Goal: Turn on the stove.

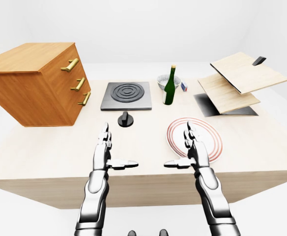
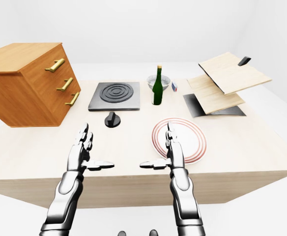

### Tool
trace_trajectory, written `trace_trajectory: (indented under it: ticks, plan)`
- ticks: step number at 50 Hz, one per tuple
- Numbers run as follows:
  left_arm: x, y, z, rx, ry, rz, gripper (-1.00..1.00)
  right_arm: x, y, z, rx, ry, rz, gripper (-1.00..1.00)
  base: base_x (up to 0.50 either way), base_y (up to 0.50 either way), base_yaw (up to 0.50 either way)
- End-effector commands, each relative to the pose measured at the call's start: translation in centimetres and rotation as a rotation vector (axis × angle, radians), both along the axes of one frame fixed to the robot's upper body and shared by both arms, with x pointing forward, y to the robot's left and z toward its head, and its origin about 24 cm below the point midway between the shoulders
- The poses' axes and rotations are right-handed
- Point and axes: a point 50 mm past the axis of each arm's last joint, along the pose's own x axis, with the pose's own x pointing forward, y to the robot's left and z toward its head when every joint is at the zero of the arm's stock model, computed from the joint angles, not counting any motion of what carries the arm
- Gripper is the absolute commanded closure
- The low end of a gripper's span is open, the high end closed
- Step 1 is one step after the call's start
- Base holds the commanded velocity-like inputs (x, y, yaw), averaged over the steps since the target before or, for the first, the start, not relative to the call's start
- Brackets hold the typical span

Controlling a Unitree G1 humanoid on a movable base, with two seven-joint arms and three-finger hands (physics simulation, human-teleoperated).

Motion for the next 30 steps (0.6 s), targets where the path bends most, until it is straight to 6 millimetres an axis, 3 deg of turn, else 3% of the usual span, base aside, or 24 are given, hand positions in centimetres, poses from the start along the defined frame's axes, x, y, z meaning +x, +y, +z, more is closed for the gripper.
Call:
trace_trajectory:
  ticks: [1, 30]
  plan:
    - [0.04, 0.75, 0.01, -0.001, -0.001, 0.001, -1.00, -0.19, -0.32, -0.12, 0.006, 0.007, 0.046, -1.00, 0.00, 0.00, 0.00]
    - [0.09, 0.81, -0.02, -0.002, 0.002, 0.002, -1.00, 0.04, -0.36, -0.39, 0.005, 0.023, 0.044, -1.00, 0.00, 0.00, 0.00]
